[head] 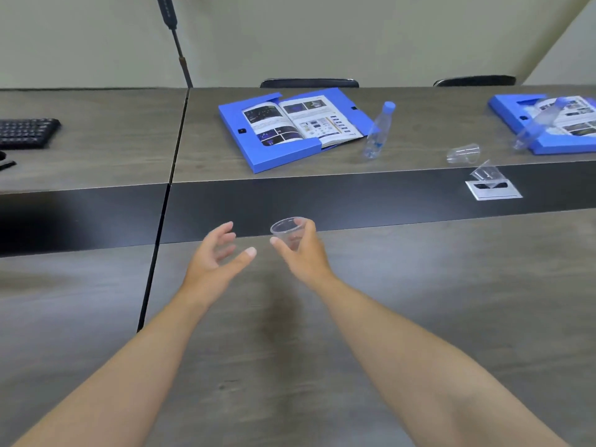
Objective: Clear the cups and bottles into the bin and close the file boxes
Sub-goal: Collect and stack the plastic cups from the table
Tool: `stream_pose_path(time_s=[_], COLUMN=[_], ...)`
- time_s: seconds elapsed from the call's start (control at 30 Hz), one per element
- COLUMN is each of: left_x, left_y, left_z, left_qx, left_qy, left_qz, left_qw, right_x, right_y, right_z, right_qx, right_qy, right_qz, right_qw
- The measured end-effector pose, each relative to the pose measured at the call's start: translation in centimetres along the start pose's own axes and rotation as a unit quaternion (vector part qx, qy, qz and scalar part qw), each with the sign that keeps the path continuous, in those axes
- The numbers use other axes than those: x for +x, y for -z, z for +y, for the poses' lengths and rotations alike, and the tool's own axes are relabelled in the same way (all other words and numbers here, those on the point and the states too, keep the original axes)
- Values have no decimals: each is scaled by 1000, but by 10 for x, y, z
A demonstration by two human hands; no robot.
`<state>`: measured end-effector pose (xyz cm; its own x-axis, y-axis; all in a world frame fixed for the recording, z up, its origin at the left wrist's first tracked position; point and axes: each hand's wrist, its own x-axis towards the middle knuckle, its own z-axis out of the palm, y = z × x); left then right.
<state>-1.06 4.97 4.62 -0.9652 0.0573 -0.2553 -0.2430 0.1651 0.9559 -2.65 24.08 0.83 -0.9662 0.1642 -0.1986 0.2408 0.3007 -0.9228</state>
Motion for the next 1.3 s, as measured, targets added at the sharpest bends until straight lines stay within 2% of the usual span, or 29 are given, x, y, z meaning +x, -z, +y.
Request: stream_pose_path(time_s=[0.2, 0.43, 0.53, 0.83, 0.93, 1.07, 1.3], left_x=[-20, -62, -82, -175, -206, -240, -282], left_y=[-78, -169, -209, -346, -384, -422, -449], left_z=[43, 78, 95, 132, 133, 128, 120], left_qx=[-64, -51, -43, -29, -10, 46, 74], left_qy=[-30, -73, -85, -157, -172, -192, -166], left_qz=[-95, -209, -234, -276, -286, -269, -207], left_qw=[993, 974, 968, 948, 943, 943, 961], right_x=[-59, -126, -155, -261, -304, -362, -419], right_y=[51, 132, 172, 310, 364, 441, 532], right_z=[-20, -16, -16, 16, 42, 84, 129], right_qx=[38, 20, 8, -35, -30, -35, -31], right_qy=[50, 63, 76, 86, 78, 55, 23], right_qz=[42, 100, 129, 169, 214, 273, 288], right_qw=[997, 993, 989, 981, 973, 960, 957])
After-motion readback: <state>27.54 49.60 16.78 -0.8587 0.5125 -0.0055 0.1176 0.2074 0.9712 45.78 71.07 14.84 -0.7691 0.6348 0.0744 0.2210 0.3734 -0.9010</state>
